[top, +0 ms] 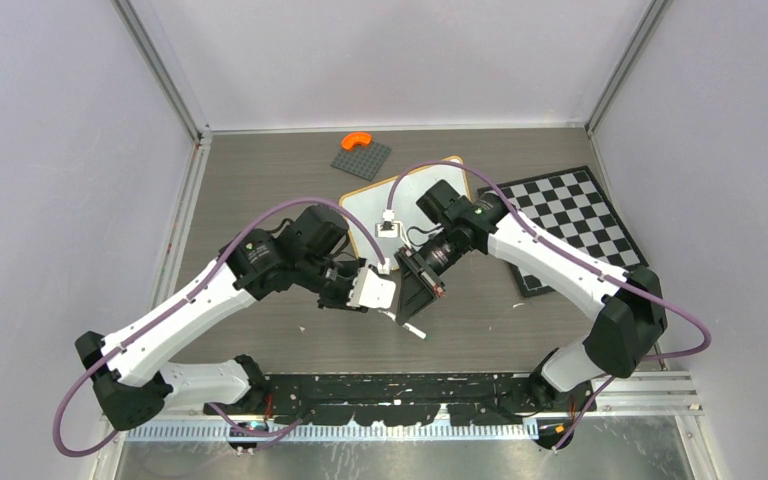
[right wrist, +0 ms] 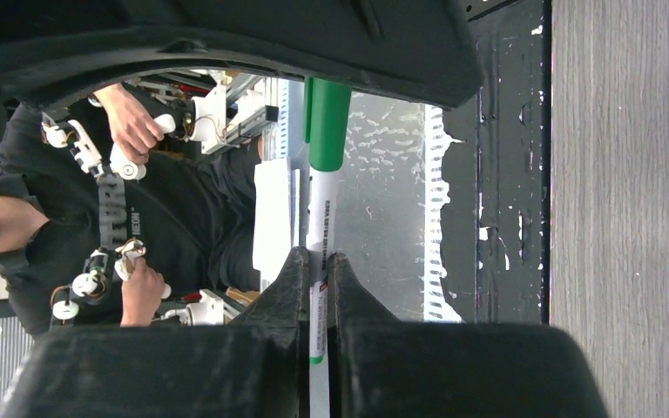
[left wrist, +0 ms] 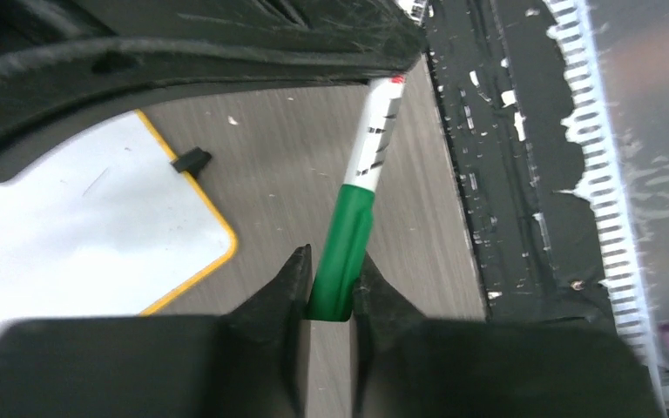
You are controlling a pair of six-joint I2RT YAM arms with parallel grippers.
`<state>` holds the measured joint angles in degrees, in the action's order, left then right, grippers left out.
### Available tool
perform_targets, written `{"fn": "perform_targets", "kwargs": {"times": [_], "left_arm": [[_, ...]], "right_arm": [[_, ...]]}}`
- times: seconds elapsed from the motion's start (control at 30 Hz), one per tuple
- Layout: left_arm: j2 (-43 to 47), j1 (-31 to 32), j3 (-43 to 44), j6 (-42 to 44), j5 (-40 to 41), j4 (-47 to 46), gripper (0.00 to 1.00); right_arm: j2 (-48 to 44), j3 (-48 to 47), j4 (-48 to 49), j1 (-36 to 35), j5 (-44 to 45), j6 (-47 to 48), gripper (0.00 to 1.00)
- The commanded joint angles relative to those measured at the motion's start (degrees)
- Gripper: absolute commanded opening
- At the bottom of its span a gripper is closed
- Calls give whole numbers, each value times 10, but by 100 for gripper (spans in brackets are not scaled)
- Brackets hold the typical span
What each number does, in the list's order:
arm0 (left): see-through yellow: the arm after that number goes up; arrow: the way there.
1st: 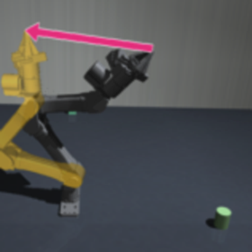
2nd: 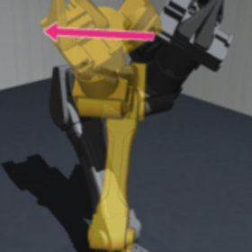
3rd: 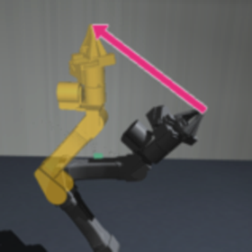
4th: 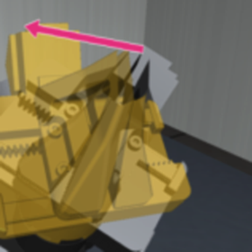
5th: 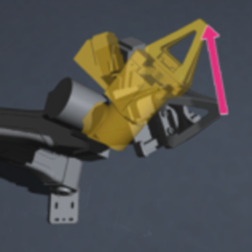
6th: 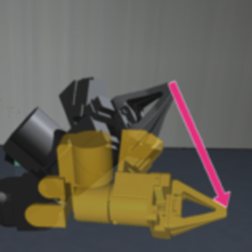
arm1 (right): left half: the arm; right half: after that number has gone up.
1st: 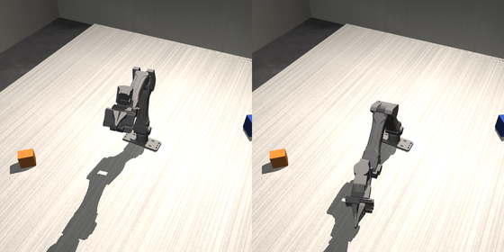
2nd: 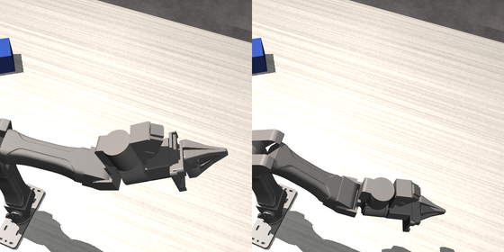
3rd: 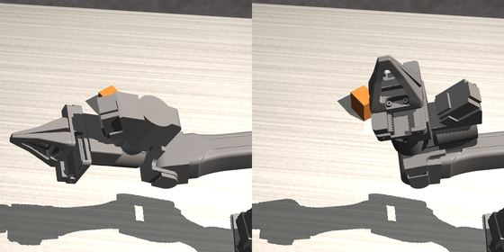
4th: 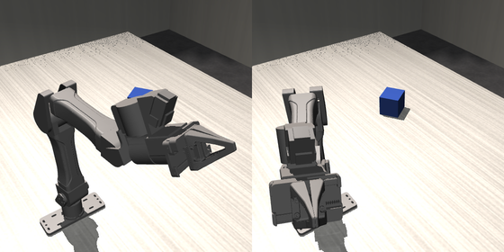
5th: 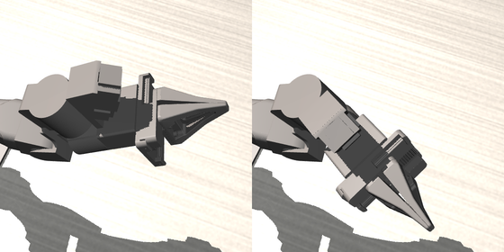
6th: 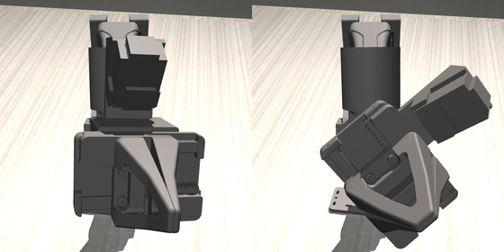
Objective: Write a sentence on the whiteboard
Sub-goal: Open the whiteboard marker at the center of the board.
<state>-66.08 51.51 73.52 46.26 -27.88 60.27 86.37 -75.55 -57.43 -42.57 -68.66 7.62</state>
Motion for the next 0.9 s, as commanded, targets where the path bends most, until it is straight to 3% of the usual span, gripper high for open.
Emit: {"fn": "perform_targets", "kwargs": {"times": [0.0,0.07,0.17,0.3,0.57,0.77,0.87], "left_arm": [[28,-18,-8,-39,-15,-41,0],[35,-33,-10,-72,-34,-43,0],[47,-67,-17,-133,-70,-49,0],[49,-118,-31,-229,-130,-64,0],[-16,-199,3,-344,-339,-52,0],[-8,-236,-45,-544,-419,-242,0],[-5,-240,-64,-587,-428,-296,0]], "right_arm": [[23,-45,-3,27,-15,-17,5],[36,-62,-2,77,-16,-43,35],[33,-84,23,134,26,-129,69],[-41,-76,80,154,159,-197,83],[-147,-71,99,166,146,-127,84],[-154,-58,165,166,115,-188,84],[-141,-59,205,164,102,-229,84]]}}
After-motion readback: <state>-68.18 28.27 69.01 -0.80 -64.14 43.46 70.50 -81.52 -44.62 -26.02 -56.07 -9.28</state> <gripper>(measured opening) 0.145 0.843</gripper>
